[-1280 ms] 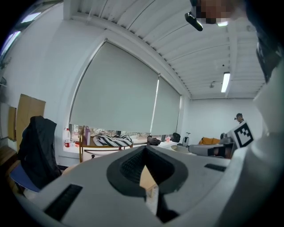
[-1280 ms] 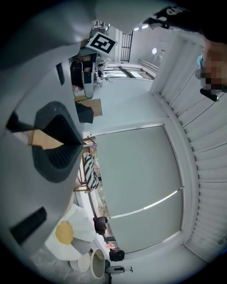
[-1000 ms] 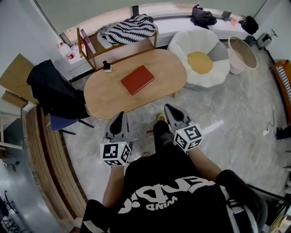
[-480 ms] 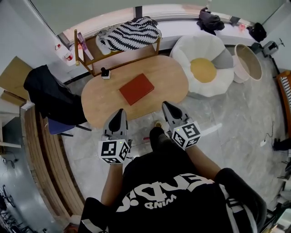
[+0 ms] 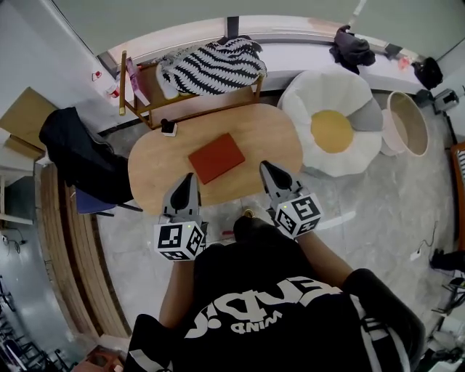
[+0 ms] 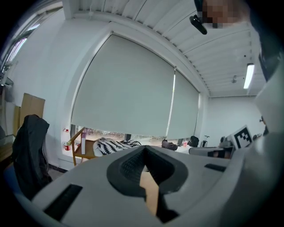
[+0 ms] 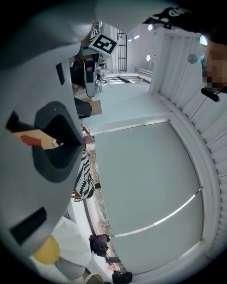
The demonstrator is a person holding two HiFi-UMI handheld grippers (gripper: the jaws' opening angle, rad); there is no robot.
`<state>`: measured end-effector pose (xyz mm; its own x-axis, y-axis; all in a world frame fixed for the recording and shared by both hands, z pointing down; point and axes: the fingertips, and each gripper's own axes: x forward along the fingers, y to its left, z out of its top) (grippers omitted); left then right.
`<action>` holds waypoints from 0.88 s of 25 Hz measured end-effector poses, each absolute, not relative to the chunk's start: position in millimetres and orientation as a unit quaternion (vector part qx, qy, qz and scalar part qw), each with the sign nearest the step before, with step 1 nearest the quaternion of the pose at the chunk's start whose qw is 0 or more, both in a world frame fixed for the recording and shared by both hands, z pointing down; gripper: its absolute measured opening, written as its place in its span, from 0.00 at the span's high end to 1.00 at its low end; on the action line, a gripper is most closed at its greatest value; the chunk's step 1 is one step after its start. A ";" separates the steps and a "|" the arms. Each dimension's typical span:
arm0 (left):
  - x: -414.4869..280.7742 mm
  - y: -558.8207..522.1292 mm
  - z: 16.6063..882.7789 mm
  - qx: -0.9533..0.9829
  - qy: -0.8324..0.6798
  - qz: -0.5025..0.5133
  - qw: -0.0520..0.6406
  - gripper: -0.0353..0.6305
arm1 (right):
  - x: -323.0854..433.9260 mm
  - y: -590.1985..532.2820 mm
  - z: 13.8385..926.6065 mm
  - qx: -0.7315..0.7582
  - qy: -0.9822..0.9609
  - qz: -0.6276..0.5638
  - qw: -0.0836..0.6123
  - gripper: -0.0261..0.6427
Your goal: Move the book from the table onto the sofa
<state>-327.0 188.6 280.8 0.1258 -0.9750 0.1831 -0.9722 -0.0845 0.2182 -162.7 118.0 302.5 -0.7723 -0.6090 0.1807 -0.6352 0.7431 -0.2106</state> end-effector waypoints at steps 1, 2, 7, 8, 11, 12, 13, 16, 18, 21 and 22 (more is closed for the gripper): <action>-325.7 182.7 279.9 0.733 -0.665 -0.005 0.143 0.94 | -161.5 110.2 302.4 0.328 -0.934 0.131 0.050 0.96; -324.7 177.3 279.4 0.730 -0.668 -0.005 0.142 0.94 | -160.7 102.8 302.7 0.324 -0.936 0.130 0.050 0.96; -327.7 157.7 281.4 0.715 -0.685 -0.002 0.141 0.94 | -164.7 70.4 308.5 0.313 -0.938 0.142 0.047 0.96; -330.2 155.6 282.3 0.711 -0.689 -0.002 0.142 0.94 | -168.2 66.9 309.2 0.308 -0.939 0.144 0.046 0.96; -339.4 148.8 286.1 0.700 -0.700 -0.002 0.145 0.94 | -179.8 56.8 312.3 0.298 -0.943 0.143 0.047 0.96; -342.2 146.6 287.3 0.698 -0.701 -0.001 0.145 0.94 | -182.9 54.2 313.6 0.297 -0.943 0.144 0.048 0.96; -345.1 144.0 288.0 0.697 -0.702 0.000 0.145 0.94 | -186.1 51.8 314.7 0.296 -0.943 0.145 0.048 0.96; -356.0 133.4 288.6 0.698 -0.701 0.001 0.143 0.94 | -199.6 43.5 317.6 0.292 -0.944 0.146 0.050 0.96; -361.7 125.3 290.3 0.701 -0.699 0.002 0.143 0.94 | -207.8 37.4 320.2 0.291 -0.944 0.147 0.052 0.96; -366.8 113.4 294.1 0.704 -0.696 0.007 0.142 0.94 | -214.3 27.9 324.9 0.290 -0.943 0.151 0.057 0.96; -368.8 109.3 296.1 0.704 -0.695 0.006 0.145 0.94 | -216.1 24.8 327.2 0.290 -0.943 0.152 0.059 0.96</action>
<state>-368.8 109.3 296.1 0.0326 -0.9771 0.2102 -0.9808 0.0091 0.1947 -216.1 24.8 327.2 -0.8254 -0.5283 0.1992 -0.5642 0.7860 -0.2530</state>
